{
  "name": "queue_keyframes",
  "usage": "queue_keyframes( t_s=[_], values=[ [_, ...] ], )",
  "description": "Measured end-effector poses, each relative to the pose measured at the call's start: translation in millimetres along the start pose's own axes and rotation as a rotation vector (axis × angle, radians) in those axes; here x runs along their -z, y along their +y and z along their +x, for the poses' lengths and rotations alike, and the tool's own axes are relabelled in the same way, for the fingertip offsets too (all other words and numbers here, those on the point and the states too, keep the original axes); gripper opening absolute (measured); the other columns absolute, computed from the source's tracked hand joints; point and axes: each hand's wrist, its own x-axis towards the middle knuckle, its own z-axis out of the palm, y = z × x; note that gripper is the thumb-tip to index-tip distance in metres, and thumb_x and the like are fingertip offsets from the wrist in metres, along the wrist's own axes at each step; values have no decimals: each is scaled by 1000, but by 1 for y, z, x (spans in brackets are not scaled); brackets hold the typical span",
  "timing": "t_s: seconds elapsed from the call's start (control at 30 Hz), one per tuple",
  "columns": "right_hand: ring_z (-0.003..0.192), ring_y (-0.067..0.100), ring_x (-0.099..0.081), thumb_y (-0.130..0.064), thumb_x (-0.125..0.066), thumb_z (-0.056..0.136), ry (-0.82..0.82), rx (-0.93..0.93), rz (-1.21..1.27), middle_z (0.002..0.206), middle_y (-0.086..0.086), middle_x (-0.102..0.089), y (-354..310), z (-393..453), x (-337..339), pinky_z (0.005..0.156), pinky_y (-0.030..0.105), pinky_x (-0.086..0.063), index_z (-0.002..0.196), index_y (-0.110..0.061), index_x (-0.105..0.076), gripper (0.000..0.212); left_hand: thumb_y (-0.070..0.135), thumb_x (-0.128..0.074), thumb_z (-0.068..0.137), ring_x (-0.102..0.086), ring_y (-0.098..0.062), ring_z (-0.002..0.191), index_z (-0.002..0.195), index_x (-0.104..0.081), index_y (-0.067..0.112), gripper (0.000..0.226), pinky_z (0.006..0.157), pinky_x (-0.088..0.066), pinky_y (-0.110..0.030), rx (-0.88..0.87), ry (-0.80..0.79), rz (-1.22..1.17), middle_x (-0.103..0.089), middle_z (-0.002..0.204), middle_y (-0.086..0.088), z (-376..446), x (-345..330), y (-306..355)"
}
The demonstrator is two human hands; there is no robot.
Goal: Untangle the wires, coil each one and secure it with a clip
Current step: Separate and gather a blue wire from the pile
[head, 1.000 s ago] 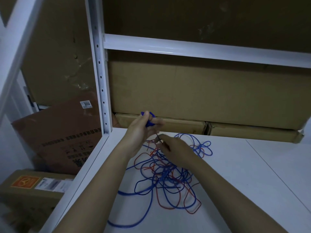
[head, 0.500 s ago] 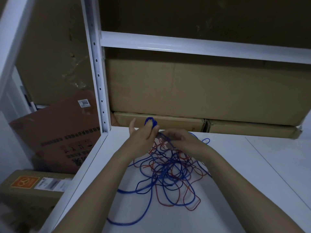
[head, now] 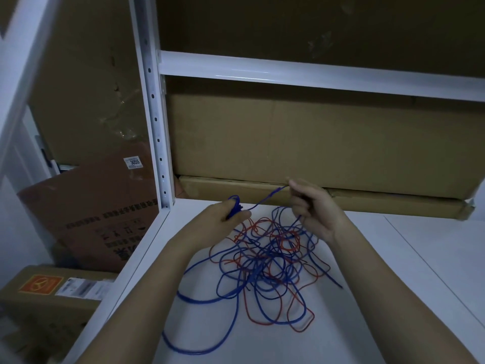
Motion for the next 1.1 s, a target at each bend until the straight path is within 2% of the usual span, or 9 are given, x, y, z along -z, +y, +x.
queue_keyframes(
  t_s=[0.17, 0.33, 0.47, 0.6, 0.77, 0.83, 0.93, 1.03, 1.1],
  values=[
    [64, -7, -52, -11, -65, 89, 162, 400, -792, 76, -8, -55, 13, 7, 5, 63, 10, -40, 96, -19, -71, 12, 25, -48, 99, -30, -5, 47, 61, -35, 17, 41, 58, -31, -23, 67, 94, -463, -32, 50, 11, -4, 8, 17],
    [85, 6, -60, -19, -60, 94, 285, 388, -850, 90, -2, -68, 25, 15, 21, 77, 19, -46, 94, -15, -72, 12, 21, -41, 102, -23, -8, 48, 63, -30, 21, 40, 66, -32, -28, 75, 298, -707, -27, 50, 10, -1, 24, 22],
    [80, 22, -55, -20, -49, 99, 20, 373, -1417, 82, 7, -62, 37, 16, 18, 68, 33, -39, 79, -12, -66, 28, 18, -36, 104, -17, -7, 48, 65, -26, 20, 40, 52, -19, -23, 18, 372, -769, -24, 50, 10, 2, 24, 24],
    [106, 24, -41, -18, -43, 101, -146, 477, -1939, 115, 3, -52, 49, 9, 2, 83, 35, -30, 106, -14, -65, 22, 23, -36, 104, -21, -6, 48, 65, -27, 19, 40, 52, -23, -21, 14, 367, -637, -26, 51, 10, 4, 22, 36],
    [105, 10, -44, -18, -49, 99, -134, 377, -1327, 117, -6, -53, 32, -4, -23, 81, 16, -35, 129, -20, -50, 30, 34, -42, 101, -28, -8, 50, 67, -34, 17, 39, 66, -29, -31, 42, 390, -419, -30, 57, 3, 7, 21, 41],
    [122, 16, -44, -15, -53, 97, -22, 313, -1100, 132, -3, -50, 24, -3, -32, 95, 21, -39, 140, -19, -38, 46, 33, -43, 101, -29, -9, 54, 70, -36, 14, 37, 64, -27, -30, 18, 391, -350, -29, 63, -3, 7, 18, 42],
    [146, 19, -13, -6, -49, 94, 187, 269, -1094, 158, 3, -16, 10, -4, -44, 116, 30, -20, 152, -16, -15, 69, 32, -44, 101, -28, -7, 52, 68, -37, 11, 40, 56, -24, -27, -34, 394, -260, -28, 60, 0, 7, 12, 42],
    [142, 15, -16, 5, -39, 82, 254, 636, -1098, 152, 1, -26, -3, -17, -55, 106, 11, -16, 141, -17, -42, 63, 38, -43, 101, -30, -9, 51, 69, -43, 8, 43, 54, -25, -29, -46, 383, -118, -29, 57, 2, 8, 6, 38],
    [139, 16, -22, -4, -38, 81, 185, 695, -1198, 148, 3, -34, -3, -20, -57, 108, 16, -18, 138, -14, -46, 58, 38, -42, 101, -30, -10, 52, 68, -37, 11, 42, 55, -26, -31, -59, 368, -108, -30, 58, 0, 8, 4, 38]
  ],
)
